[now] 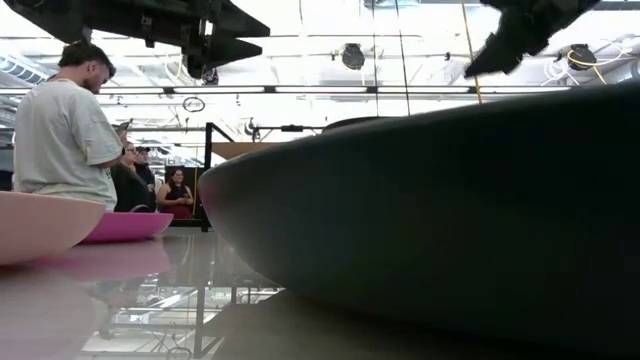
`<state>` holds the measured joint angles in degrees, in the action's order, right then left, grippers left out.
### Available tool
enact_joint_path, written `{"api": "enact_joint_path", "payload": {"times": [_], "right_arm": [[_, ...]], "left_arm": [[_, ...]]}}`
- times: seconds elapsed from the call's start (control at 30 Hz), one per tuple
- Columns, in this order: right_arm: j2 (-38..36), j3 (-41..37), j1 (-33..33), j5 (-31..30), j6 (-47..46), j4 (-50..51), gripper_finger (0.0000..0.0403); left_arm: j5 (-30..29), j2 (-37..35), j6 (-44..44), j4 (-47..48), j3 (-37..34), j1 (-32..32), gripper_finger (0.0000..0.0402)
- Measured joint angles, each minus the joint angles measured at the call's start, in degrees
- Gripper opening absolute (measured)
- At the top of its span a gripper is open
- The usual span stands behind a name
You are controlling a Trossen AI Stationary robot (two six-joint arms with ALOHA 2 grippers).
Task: Place and stack plates onto a shelf
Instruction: Stack the purple plate on top of the black plate on the shelf
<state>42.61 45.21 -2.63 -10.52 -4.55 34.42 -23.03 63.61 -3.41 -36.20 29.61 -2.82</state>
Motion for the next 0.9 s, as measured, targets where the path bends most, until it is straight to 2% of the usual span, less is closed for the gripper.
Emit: {"api": "enact_joint_path", "payload": {"times": [0.2, 0.47, 0.8, 0.9], "right_arm": [[0.4, 0.0, 0.0, -1.9, -4.8, 4.7, 0.0098], [0.6, 0.0, -1.5, -7.7, -9.1, 11.7, 0.0098], [4.0, -0.1, -8.6, -7.2, -10.8, 20.2, 0.0098], [6.1, -0.1, -10.7, -4.4, -10.8, 24.6, 0.0098]], "left_arm": [[0.0, 0.0, 1.7, -1.6, 0.0, 1.5, 0.0220], [0.0, 0.0, 0.5, -1.6, 0.0, 3.3, 0.0220], [0.0, 0.0, -2.1, -1.4, 0.0, 3.3, 0.0220], [0.0, 0.0, -3.0, -1.3, 0.0, 3.2, 0.0220]]}}
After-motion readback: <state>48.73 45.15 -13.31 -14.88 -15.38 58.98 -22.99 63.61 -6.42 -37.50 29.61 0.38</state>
